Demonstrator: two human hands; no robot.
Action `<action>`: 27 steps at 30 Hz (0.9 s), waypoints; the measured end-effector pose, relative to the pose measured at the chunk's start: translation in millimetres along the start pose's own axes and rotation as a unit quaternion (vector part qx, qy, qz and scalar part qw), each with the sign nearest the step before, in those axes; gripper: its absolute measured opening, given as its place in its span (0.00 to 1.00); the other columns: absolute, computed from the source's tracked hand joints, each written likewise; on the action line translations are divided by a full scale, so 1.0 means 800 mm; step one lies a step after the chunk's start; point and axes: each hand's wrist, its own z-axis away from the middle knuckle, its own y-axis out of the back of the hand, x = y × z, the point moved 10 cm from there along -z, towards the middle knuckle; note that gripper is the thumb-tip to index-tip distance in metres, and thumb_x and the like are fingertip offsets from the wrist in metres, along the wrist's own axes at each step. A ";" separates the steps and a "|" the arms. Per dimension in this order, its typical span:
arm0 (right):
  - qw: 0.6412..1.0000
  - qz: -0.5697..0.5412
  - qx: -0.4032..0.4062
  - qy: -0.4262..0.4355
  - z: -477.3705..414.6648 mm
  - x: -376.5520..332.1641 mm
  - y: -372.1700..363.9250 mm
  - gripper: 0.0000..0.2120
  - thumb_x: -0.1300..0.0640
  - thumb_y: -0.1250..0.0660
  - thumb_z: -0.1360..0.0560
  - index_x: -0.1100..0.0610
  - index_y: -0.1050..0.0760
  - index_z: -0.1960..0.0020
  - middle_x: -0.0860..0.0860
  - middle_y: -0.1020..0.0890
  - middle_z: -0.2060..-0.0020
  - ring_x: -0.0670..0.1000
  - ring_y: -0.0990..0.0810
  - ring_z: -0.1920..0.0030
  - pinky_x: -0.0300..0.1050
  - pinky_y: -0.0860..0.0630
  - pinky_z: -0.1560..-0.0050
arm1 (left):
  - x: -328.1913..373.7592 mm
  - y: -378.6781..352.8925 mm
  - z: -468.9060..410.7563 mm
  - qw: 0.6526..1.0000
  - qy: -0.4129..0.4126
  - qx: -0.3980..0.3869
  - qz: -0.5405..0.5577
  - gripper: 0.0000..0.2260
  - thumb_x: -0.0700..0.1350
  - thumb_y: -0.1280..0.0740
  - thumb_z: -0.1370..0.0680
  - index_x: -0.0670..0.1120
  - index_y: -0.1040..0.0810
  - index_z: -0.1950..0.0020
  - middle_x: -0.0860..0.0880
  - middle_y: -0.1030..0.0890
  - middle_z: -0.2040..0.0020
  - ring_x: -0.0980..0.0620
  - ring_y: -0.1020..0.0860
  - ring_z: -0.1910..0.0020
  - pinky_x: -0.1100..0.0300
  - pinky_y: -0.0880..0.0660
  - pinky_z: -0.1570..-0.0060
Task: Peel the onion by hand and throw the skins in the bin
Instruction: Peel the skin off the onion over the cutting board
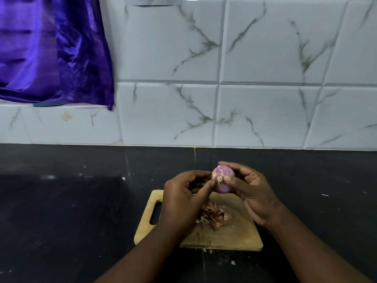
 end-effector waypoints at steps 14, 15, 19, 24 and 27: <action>0.997 -0.029 -0.051 -0.051 0.003 0.014 -0.015 0.18 0.61 0.29 0.24 0.59 0.19 0.35 0.65 0.17 0.38 0.62 0.14 0.45 0.56 0.15 0.48 | 0.013 0.001 -0.002 0.999 -0.040 -0.002 -0.022 0.16 0.41 0.24 0.21 0.51 0.16 0.34 0.56 0.17 0.44 0.57 0.16 0.46 0.68 0.20 0.51; 0.997 -0.021 -0.057 -0.057 0.004 0.015 -0.016 0.17 0.61 0.31 0.23 0.59 0.19 0.34 0.65 0.17 0.38 0.62 0.14 0.46 0.56 0.15 0.50 | 0.013 -0.002 -0.003 0.999 -0.040 -0.015 -0.011 0.18 0.41 0.25 0.20 0.52 0.17 0.31 0.56 0.18 0.42 0.56 0.17 0.44 0.68 0.20 0.51; 0.995 -0.005 -0.080 -0.068 0.008 0.014 -0.023 0.20 0.61 0.31 0.24 0.58 0.21 0.32 0.60 0.15 0.38 0.60 0.14 0.43 0.50 0.15 0.52 | 0.014 -0.013 -0.004 0.996 -0.055 -0.056 -0.033 0.15 0.42 0.29 0.18 0.53 0.17 0.32 0.57 0.18 0.39 0.58 0.19 0.39 0.67 0.19 0.49; 0.996 0.020 -0.069 -0.051 0.004 0.014 -0.015 0.29 0.70 0.25 0.30 0.58 0.24 0.31 0.59 0.16 0.37 0.61 0.17 0.36 0.53 0.16 0.44 | 0.008 0.002 -0.007 0.999 -0.027 -0.003 -0.031 0.10 0.45 0.27 0.19 0.51 0.15 0.38 0.57 0.15 0.44 0.60 0.17 0.44 0.67 0.20 0.48; 0.998 0.024 -0.045 -0.045 0.001 0.012 -0.009 0.27 0.70 0.24 0.32 0.61 0.23 0.34 0.61 0.15 0.40 0.61 0.16 0.38 0.49 0.17 0.45 | 0.008 0.003 -0.006 1.000 -0.018 0.004 -0.016 0.09 0.48 0.26 0.20 0.50 0.16 0.41 0.56 0.15 0.46 0.59 0.17 0.46 0.67 0.20 0.51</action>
